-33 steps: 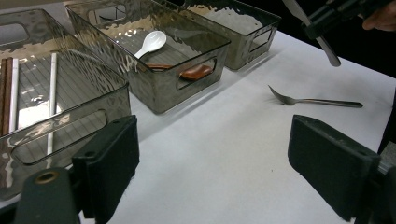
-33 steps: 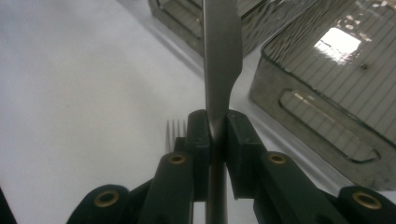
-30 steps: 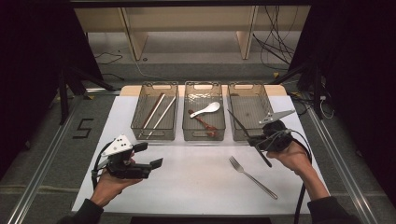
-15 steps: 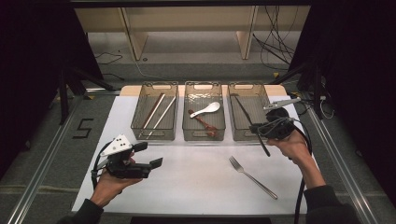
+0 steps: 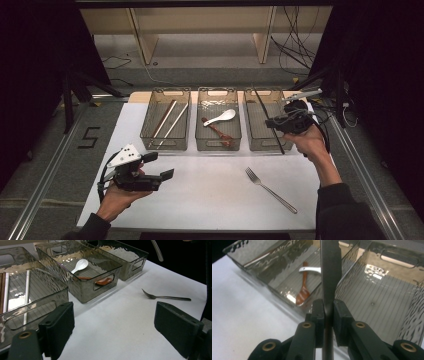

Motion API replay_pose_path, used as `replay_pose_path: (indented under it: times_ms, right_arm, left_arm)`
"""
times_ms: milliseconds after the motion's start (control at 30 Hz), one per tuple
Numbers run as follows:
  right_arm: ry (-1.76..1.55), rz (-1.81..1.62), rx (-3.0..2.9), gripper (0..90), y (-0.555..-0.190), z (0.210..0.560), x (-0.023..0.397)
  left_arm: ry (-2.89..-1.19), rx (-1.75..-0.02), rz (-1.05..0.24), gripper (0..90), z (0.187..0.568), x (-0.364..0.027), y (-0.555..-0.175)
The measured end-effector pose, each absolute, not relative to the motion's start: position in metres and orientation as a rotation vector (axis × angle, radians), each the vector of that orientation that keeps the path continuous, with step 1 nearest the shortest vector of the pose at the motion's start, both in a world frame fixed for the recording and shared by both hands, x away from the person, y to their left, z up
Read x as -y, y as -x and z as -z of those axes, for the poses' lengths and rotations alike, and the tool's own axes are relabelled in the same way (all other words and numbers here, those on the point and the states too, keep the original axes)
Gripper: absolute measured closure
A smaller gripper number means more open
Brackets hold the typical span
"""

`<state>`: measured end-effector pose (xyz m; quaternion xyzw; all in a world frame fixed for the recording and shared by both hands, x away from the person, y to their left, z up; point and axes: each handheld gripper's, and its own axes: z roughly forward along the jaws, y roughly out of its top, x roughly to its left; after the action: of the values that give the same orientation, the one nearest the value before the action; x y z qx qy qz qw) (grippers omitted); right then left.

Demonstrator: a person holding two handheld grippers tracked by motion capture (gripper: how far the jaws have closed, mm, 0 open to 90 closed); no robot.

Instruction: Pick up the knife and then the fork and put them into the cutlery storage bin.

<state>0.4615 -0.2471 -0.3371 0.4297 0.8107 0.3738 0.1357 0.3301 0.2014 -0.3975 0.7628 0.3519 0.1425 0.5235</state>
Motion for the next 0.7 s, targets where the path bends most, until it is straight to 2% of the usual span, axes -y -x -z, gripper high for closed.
replay_pose_path:
  times_ms: [700]
  right_arm:
    - [-1.31, -1.114, -2.275, 81.2, -0.493, 0.325, 0.236]
  left_arm:
    - [-1.812, -0.844, -0.351, 16.1, 0.396, -0.203, -0.33]
